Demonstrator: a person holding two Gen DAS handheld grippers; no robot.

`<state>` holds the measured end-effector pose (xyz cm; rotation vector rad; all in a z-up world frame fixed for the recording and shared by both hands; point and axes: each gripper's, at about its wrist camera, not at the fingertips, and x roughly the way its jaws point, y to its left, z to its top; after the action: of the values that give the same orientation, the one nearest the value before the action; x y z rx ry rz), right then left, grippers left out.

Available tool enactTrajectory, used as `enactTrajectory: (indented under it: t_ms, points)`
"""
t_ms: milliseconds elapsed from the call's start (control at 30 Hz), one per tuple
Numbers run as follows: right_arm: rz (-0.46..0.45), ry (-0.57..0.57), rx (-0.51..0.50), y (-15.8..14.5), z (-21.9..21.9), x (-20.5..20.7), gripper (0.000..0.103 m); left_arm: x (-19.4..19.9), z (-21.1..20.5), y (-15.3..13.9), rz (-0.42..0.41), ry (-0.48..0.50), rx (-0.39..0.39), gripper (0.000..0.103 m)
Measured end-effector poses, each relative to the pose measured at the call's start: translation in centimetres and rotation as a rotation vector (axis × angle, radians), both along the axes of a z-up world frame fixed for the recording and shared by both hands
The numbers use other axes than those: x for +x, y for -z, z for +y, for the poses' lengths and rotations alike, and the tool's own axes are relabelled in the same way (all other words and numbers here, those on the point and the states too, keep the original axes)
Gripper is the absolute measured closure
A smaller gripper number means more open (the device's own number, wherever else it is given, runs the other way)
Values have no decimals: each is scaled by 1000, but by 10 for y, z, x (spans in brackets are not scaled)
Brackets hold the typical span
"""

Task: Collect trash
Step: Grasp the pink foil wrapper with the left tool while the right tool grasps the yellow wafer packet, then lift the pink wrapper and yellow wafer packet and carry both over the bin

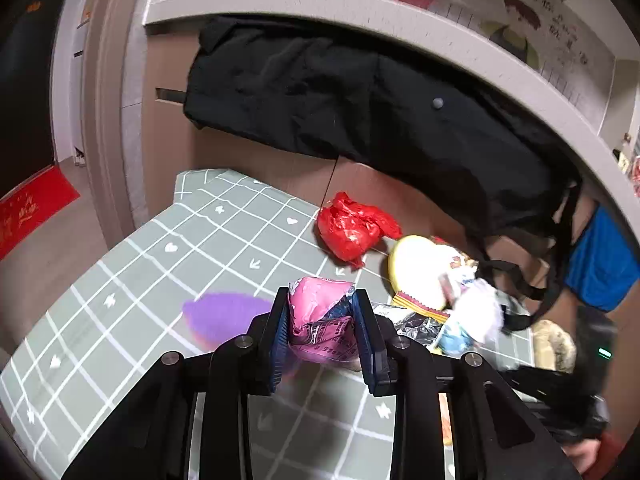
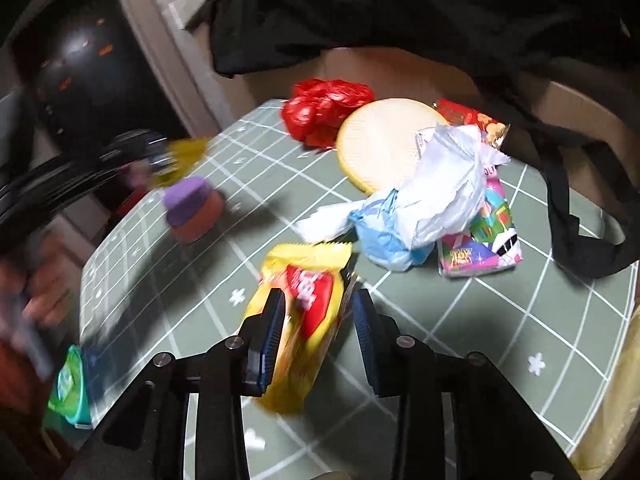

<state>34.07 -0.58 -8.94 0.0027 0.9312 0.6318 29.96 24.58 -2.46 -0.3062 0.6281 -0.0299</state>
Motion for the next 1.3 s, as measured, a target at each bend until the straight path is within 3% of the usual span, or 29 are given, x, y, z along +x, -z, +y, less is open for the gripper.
enactTrajectory:
  t_ms: [133,200,367,433,500,600,700,900,1033,1300]
  points:
    - [38,-33,-21,14,18,4,68,-21,6,1,6,-8,-16,72]
    - [61,-60,-25,19,26,3,58,-28,10,2,17,-16,-35,72]
    - [39,-82,-75,19,36,-1,58,-36,11,9,42,-34,-42,72]
    - [32,-91,-90,19,40,-3,64,-39,6,9,39,-33,-30,72]
    - [18,-115,-107,16,41,-9,84,-41,1,6,31,-28,-16,72]
    - [-11,-136,-109,6,36,-19,94,-46,-6,1,16,-20,1,72]
    - [-37,-121,-60,-12,20,-28,96,-52,-15,-8,-11,-18,15,72]
    - [-184,-32,-40,-61,-25,-51,96,-64,-50,-35,-99,4,72,72]
    - [-265,40,-13,-88,-62,-68,96,-74,-91,-54,-185,45,133,72]
    - [-387,163,14,-120,-128,-88,96,-75,-164,-73,-247,143,180,72]
